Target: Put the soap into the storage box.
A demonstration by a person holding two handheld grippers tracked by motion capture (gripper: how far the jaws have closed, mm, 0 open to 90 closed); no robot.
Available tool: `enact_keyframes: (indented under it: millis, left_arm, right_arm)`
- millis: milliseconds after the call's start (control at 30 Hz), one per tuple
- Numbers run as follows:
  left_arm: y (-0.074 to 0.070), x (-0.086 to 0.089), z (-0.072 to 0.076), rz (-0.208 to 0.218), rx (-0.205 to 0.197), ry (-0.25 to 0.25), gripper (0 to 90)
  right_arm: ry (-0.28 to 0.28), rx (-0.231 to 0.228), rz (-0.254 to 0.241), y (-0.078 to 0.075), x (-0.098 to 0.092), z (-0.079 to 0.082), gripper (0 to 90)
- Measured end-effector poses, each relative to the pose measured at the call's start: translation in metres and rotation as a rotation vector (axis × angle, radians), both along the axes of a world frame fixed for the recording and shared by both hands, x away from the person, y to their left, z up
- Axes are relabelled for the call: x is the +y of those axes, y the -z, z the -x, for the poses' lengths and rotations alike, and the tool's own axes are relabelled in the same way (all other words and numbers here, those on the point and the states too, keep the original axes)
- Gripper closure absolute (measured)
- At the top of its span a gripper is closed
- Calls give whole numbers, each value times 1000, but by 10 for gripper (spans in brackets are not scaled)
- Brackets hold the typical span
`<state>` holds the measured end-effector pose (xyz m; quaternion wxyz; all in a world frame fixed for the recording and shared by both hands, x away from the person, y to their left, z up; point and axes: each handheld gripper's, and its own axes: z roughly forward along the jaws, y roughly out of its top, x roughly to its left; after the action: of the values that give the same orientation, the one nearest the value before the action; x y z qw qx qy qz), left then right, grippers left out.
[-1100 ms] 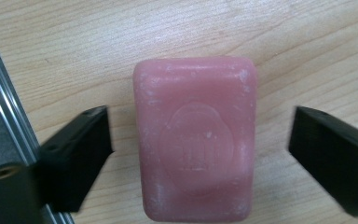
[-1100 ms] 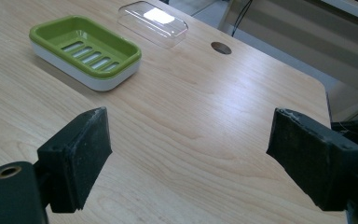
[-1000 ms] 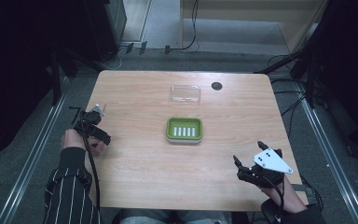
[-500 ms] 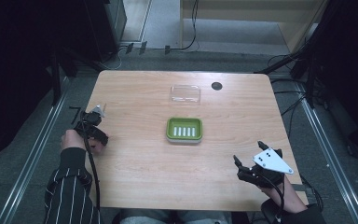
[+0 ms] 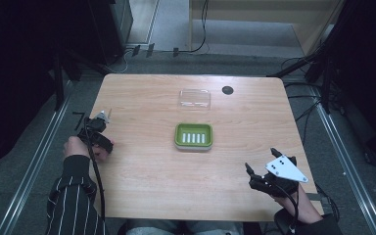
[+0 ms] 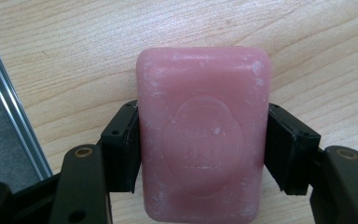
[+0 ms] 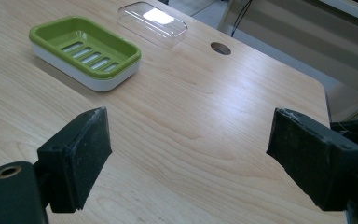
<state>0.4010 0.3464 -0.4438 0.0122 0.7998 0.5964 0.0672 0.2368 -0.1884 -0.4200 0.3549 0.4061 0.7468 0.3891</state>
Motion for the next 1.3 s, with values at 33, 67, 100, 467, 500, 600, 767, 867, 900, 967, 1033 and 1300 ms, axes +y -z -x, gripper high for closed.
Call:
enact_keyframes:
  millis: [33,67,100,467,500,600,767,867,900,967,1033,1300]
  left_arm:
    - [0,0,0,0,0,0,374]
    - [1,0,0,2,-3,0,373]
    - [1,1,0,4,-5,1,375]
    - [0,2,1,20,2,21,379]
    - [0,2,1,20,3,22,379]
    - [0,1,1,19,6,28,380]
    - [-2,-1,2,19,5,39,380]
    - [-3,-3,2,16,15,56,380]
    - [-3,-4,3,15,15,57,380]
    - [-4,-4,3,17,17,64,380]
    - [-4,-5,3,18,16,69,380]
    - [-5,-8,2,36,15,91,380]
  right_arm:
    - [0,0,1,0,0,0,135]
    - [0,0,1,0,0,0,135]
    - [0,0,1,0,0,0,135]
    - [3,-7,-1,0,0,0,135]
    - [6,-8,-1,0,0,0,135]
    - [5,-9,-1,0,-1,0,135]
    - [8,-4,-5,0,-1,0,135]
    - [2,-5,-3,0,-1,0,135]
    - [3,-6,-3,0,-1,0,135]
    - [6,-4,-7,0,-1,0,135]
    - [6,-4,-7,0,-1,1,135]
    - [6,-4,-6,0,-1,0,135]
